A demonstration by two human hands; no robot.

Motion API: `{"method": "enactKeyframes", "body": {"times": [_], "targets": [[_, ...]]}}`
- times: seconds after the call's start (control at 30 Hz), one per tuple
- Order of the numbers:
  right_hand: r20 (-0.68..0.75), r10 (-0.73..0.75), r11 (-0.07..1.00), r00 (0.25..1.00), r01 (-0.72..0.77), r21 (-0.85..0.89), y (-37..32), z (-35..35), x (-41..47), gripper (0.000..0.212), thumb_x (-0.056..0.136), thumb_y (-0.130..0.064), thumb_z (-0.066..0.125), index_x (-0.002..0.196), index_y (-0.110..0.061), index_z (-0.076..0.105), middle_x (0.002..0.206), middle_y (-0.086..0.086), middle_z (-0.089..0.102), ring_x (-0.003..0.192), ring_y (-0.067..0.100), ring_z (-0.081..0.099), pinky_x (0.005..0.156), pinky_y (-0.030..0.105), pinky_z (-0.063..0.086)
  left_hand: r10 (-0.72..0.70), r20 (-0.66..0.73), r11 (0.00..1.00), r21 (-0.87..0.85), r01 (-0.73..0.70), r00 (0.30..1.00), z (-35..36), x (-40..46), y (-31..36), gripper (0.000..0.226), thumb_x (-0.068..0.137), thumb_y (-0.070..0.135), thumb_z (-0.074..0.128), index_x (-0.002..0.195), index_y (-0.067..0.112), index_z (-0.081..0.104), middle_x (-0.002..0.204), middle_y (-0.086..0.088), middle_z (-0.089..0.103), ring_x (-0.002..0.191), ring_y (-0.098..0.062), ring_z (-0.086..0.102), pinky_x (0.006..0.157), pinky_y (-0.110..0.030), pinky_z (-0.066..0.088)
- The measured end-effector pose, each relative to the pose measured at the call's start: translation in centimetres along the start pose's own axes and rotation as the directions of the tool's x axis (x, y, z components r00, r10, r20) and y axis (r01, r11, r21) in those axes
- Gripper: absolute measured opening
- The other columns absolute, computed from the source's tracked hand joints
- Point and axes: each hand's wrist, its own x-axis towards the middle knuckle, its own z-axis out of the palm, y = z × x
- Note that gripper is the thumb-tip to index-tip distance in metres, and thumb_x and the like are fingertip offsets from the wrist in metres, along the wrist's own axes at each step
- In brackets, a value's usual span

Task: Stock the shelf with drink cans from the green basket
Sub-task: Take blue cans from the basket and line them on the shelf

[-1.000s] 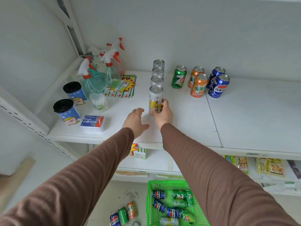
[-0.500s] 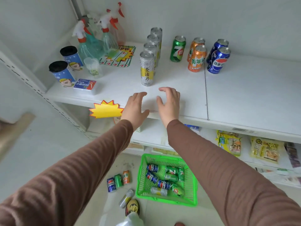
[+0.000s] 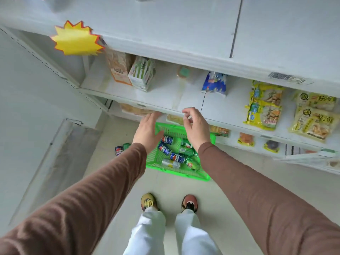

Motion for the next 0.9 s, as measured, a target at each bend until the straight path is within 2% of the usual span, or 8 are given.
{"method": "enactKeyframes", "body": {"times": [0.17,0.3,0.4,0.6,0.77,0.9], "targets": [[0.179,0.245,0.969,0.953,-0.239,-0.056,8.5,6.5,-3.1,0.025,0.098,-0.011,0.055,0.123,-0.015,0.060,0.102,-0.003,0.067,0.086,0.021,0.063,0.080,0.037,0.052,-0.158,0.125,0.987,0.014,0.157,0.980,7.6,-1.9,-5.8,0.063,0.081,0.018,0.068,0.138,0.013,0.042,0.132,-0.009,0.050,0.123,-0.027,0.045,0.106,-0.035,0.034],[0.282,0.415,0.910,0.865,-0.397,-0.122,15.2,13.7,-4.8,0.027,0.100,-0.015,0.053,0.126,-0.016,0.059,0.110,-0.002,0.069,0.098,0.025,0.065,0.081,0.034,0.050,-0.257,0.211,0.966,0.039,0.254,0.943,14.6,-2.9,-11.6,0.063,0.083,0.019,0.067,0.139,0.013,0.040,0.136,-0.007,0.048,0.126,-0.025,0.044,0.108,-0.033,0.032],[0.347,0.477,0.879,0.808,-0.447,-0.167,20.0,19.7,-5.6,0.029,0.101,-0.016,0.054,0.130,-0.015,0.058,0.119,0.002,0.068,0.107,0.025,0.064,0.091,0.037,0.051,-0.294,0.279,0.956,0.064,0.288,0.914,20.0,-3.0,-15.7,0.064,0.083,0.019,0.067,0.140,0.013,0.038,0.139,-0.007,0.046,0.127,-0.025,0.043,0.109,-0.033,0.033],[0.469,0.442,0.893,0.765,-0.321,-0.316,28.6,30.9,-5.4,0.041,0.099,-0.023,0.060,0.138,-0.014,0.051,0.138,0.007,0.058,0.123,0.027,0.057,0.101,0.040,0.048,-0.392,0.376,0.920,0.141,0.366,0.839,29.7,-1.1,-23.4,0.068,0.085,0.024,0.064,0.145,0.015,0.032,0.146,-0.009,0.038,0.133,-0.027,0.038,0.111,-0.041,0.034],[0.490,0.439,0.879,0.753,-0.249,-0.406,34.2,38.5,-3.8,0.049,0.095,-0.023,0.065,0.140,-0.013,0.049,0.136,0.010,0.055,0.124,0.028,0.052,0.103,0.041,0.047,-0.428,0.383,0.903,0.199,0.380,0.818,36.0,1.2,-28.6,0.064,0.087,0.022,0.062,0.143,0.009,0.034,0.142,-0.013,0.042,0.130,-0.029,0.041,0.111,-0.037,0.034],[0.499,0.484,0.838,0.719,-0.217,-0.501,37.6,43.0,-2.7,0.056,0.092,-0.033,0.070,0.138,-0.011,0.047,0.137,0.011,0.050,0.127,0.030,0.048,0.103,0.043,0.047,-0.449,0.407,0.893,0.237,0.383,0.796,39.7,2.6,-31.5,0.063,0.088,0.021,0.059,0.144,0.007,0.031,0.142,-0.014,0.041,0.130,-0.029,0.042,0.109,-0.036,0.035]]}}
